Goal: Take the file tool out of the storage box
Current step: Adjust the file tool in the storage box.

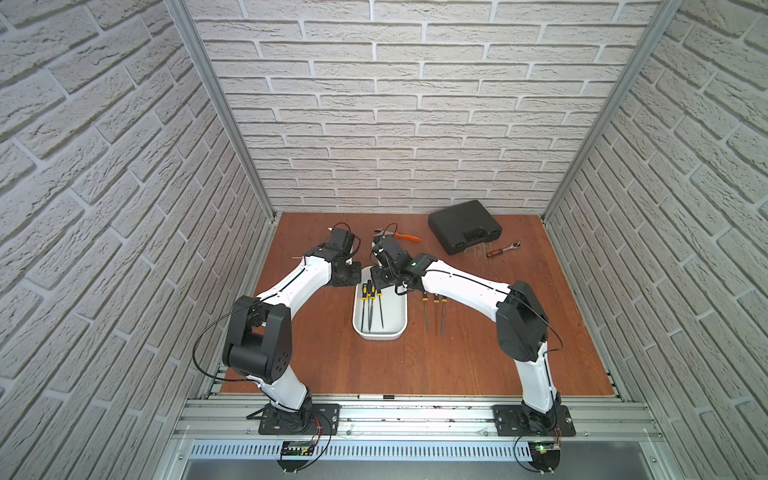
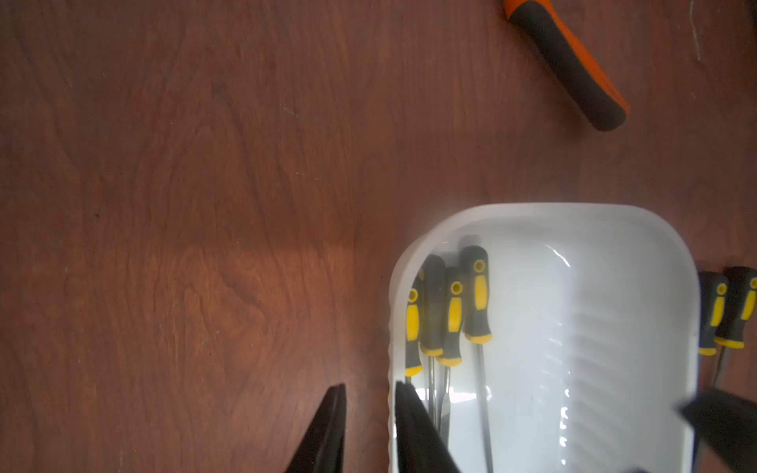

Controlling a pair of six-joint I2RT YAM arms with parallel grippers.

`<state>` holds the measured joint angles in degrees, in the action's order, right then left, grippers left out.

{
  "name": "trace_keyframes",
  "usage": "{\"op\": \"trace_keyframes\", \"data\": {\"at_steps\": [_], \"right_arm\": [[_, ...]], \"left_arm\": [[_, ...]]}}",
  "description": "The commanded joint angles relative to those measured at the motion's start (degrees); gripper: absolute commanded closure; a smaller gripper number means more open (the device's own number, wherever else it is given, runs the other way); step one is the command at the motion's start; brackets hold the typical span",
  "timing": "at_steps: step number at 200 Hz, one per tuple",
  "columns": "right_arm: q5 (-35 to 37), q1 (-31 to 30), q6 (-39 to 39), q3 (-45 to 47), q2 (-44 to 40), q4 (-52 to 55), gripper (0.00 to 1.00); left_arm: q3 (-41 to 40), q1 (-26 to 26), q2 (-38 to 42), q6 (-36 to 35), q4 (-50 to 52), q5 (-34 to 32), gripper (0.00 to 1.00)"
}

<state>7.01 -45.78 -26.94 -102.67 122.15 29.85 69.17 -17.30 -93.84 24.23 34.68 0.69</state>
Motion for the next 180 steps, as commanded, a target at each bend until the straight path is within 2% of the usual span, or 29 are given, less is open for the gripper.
{"op": "trace_keyframes", "data": {"at_steps": [1,62,180], "right_arm": [[-1.2,-0.2,0.3,-4.4,3.7,4.4,0.62],[-1.5,-0.2,0.7,-10.1,11.2,7.4,0.62],[0.5,0.0,1.3,-10.3,13.6,8.7,0.64]], "left_arm": [[-1.5,0.4,1.9,0.4,-0.4,-0.3,0.72],[-2.8,0.7,2.3,0.5,-0.7,-0.4,0.72],[-2.9,0.8,2.2,0.5,-0.4,-0.4,0.72]]}}
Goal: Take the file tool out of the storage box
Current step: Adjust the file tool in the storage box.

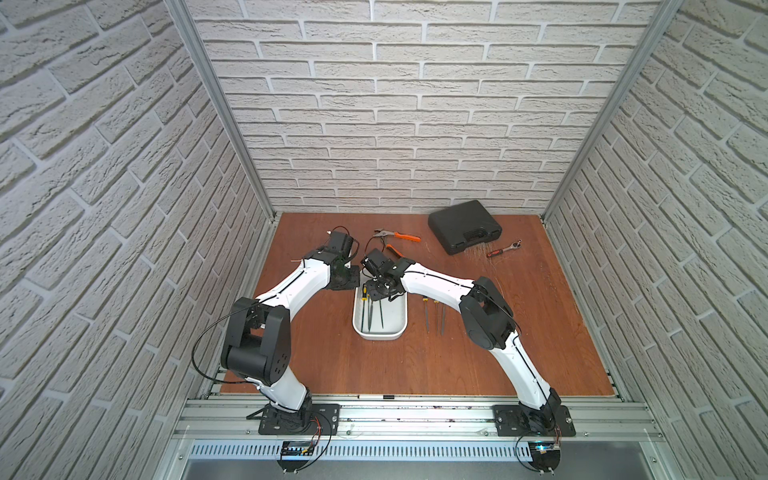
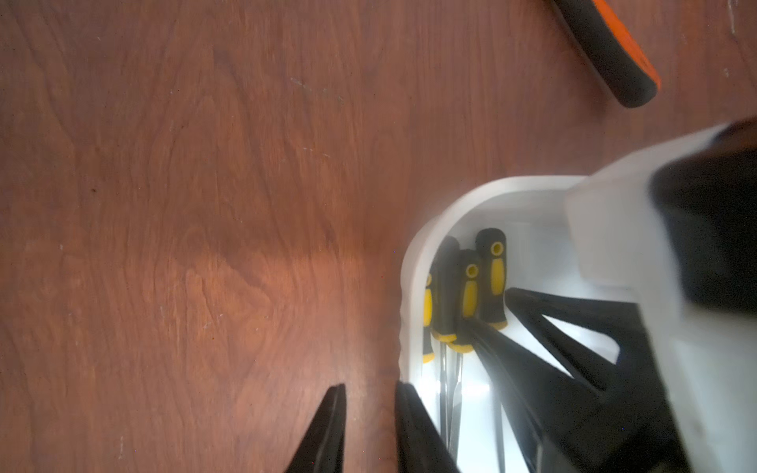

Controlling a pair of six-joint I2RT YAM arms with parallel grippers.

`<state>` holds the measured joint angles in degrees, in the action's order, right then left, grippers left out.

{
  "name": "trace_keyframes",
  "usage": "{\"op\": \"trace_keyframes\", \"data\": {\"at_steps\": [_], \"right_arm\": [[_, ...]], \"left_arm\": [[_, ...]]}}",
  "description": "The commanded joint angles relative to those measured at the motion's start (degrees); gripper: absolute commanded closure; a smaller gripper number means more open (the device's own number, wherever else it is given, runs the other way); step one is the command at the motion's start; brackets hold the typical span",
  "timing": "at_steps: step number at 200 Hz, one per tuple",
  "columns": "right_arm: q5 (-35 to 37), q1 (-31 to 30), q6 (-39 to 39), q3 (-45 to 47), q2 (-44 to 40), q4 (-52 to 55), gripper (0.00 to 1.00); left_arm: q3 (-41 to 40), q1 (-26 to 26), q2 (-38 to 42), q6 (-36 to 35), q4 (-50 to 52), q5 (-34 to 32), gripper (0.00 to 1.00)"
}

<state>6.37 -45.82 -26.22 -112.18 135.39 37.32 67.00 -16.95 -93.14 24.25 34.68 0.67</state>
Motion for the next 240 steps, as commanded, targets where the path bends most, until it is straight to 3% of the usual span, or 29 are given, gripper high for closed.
{"op": "trace_keyframes", "data": {"at_steps": [1,240], "right_arm": [[1.2,0.0,0.6,-0.7,0.3,1.2,0.64],[1.9,2.8,1.4,8.7,-9.4,-1.3,0.64]], "left_arm": [[-0.7,0.4,1.6,0.4,-0.4,-0.4,0.72],[0.2,0.8,1.5,0.0,0.4,-0.6,0.72]]}}
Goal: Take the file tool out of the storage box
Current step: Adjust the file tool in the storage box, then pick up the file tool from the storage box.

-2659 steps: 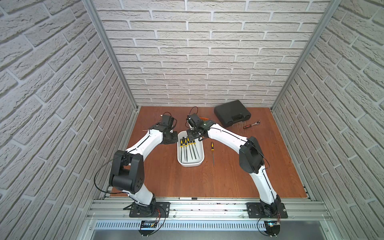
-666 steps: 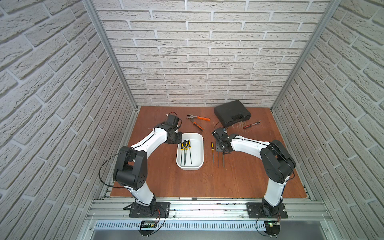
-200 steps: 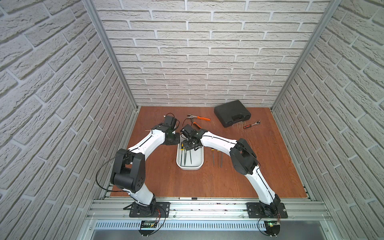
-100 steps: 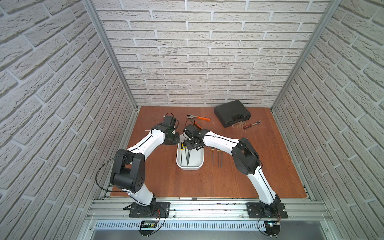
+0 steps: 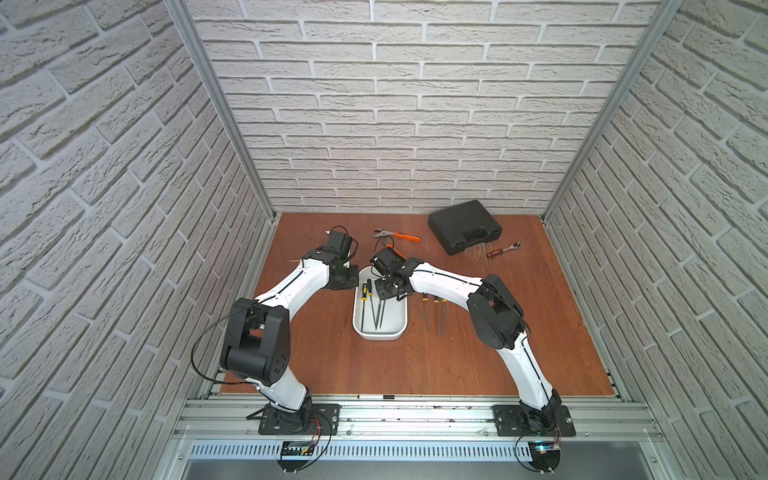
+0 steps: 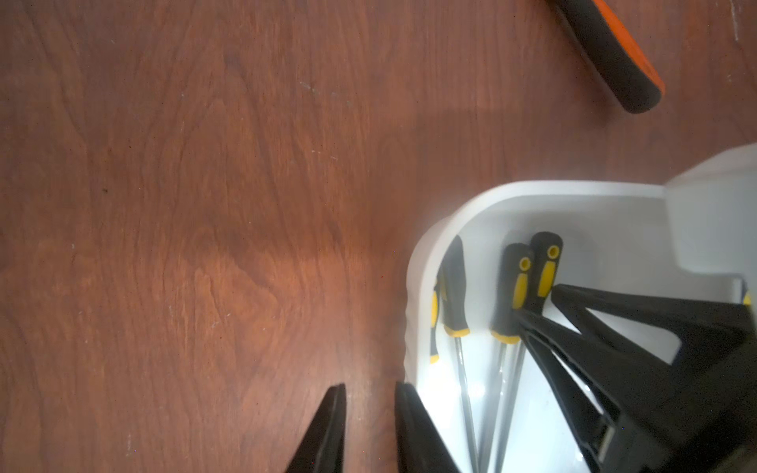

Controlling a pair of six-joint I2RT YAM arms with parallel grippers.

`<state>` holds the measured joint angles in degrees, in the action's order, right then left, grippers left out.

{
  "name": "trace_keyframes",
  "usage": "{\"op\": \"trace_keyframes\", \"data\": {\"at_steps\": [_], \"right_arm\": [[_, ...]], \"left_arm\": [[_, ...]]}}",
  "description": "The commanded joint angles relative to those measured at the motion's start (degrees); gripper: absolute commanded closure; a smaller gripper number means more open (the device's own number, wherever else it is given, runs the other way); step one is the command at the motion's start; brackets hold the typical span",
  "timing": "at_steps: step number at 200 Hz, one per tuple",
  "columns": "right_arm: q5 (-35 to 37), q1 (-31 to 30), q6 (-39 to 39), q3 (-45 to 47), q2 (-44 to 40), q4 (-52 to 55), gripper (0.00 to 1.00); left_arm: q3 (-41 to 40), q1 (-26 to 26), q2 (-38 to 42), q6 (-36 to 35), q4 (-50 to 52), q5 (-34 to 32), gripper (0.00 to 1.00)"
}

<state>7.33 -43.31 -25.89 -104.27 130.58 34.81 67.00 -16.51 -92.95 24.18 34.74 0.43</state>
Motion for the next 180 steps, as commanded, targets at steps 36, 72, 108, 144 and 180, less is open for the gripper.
{"op": "trace_keyframes", "data": {"at_steps": [36,72,108,144,180], "right_arm": [[1.2,0.2,1.3,-0.8,-6.8,1.8,0.64],[4.5,0.2,1.0,-4.4,-5.1,7.1,0.64],[5.6,-0.1,0.4,-6.5,-2.9,10.6,0.65],[5.2,0.0,-0.1,-10.1,0.6,11.8,0.64],[5.9,-0.2,0.7,-16.9,5.9,14.8,0.64]], "left_arm": [[0.0,0.3,1.5,0.2,0.1,-0.3,0.72],[-0.1,0.3,1.6,0.2,0.1,-0.3,0.72],[-0.5,0.4,1.7,0.1,0.0,-0.3,0.72],[-0.8,0.4,1.6,0.3,-0.3,-0.3,0.72],[-1.1,0.6,1.7,0.2,-0.3,-0.3,0.72]]}}
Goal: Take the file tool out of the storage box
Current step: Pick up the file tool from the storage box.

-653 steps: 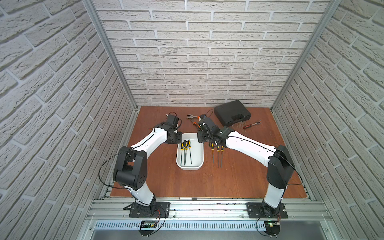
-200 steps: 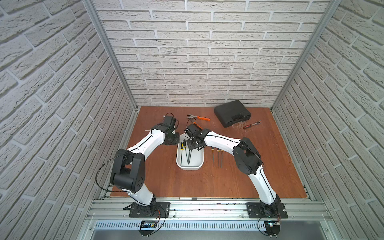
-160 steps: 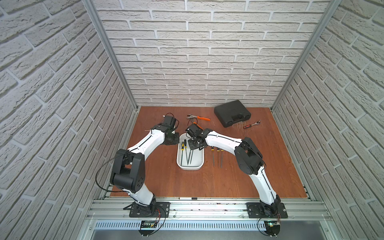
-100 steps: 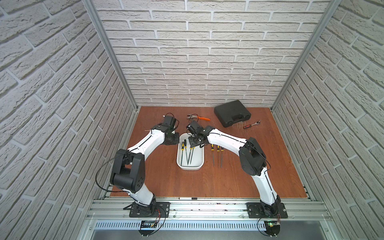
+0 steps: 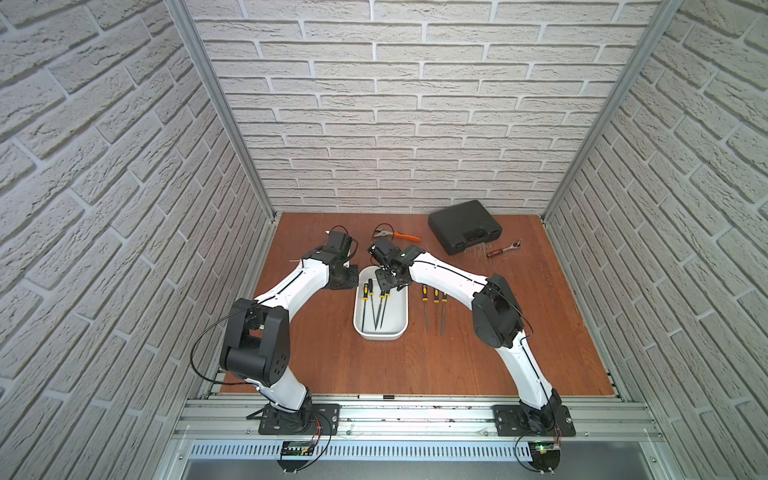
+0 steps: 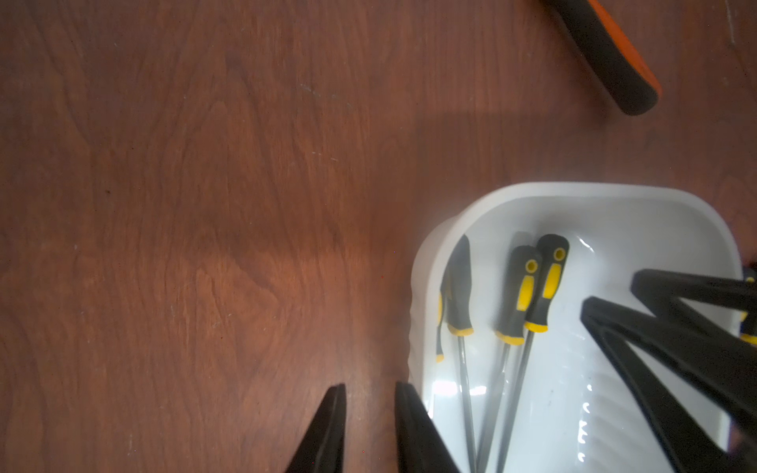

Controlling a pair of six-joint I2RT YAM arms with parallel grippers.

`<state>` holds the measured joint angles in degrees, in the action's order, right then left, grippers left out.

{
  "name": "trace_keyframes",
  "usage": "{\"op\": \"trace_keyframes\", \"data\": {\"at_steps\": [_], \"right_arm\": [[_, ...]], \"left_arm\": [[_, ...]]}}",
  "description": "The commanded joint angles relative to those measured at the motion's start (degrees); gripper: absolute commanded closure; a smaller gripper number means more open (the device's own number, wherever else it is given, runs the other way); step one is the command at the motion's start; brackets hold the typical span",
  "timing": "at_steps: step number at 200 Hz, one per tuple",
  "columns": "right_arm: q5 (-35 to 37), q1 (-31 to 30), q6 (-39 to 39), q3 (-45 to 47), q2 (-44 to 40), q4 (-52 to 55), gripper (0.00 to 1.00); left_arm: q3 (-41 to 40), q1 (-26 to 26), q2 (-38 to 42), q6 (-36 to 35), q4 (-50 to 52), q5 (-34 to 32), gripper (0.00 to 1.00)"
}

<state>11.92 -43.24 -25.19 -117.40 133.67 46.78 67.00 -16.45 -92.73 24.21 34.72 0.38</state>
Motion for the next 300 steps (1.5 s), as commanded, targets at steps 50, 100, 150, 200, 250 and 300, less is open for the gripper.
{"op": "trace_keyframes", "data": {"at_steps": [50,100,150,200,250,300], "right_arm": [[2.8,-0.4,0.9,-5.7,5.0,5.1,0.64],[2.7,-0.5,0.8,-5.5,5.9,5.9,0.64],[-0.2,-0.5,-0.8,-5.6,7.8,5.1,0.64],[-2.2,-0.6,-2.3,-5.3,7.9,3.6,0.72],[-2.6,-0.6,-4.0,-3.2,2.1,-0.8,0.90],[-1.1,-0.3,-5.6,0.8,-8.7,-6.1,0.93]], "left_arm": [[-2.0,1.0,2.0,0.0,-0.4,-0.3,0.72],[-1.8,1.2,2.0,-0.1,-0.6,0.0,0.72],[-1.9,1.5,2.4,-0.4,0.0,-0.2,0.72],[-1.5,1.8,2.6,-0.6,0.3,-0.2,0.72],[-1.2,1.8,2.7,-0.6,0.5,-0.2,0.72],[-1.6,1.8,2.9,-0.5,0.3,-0.3,0.72]]}}
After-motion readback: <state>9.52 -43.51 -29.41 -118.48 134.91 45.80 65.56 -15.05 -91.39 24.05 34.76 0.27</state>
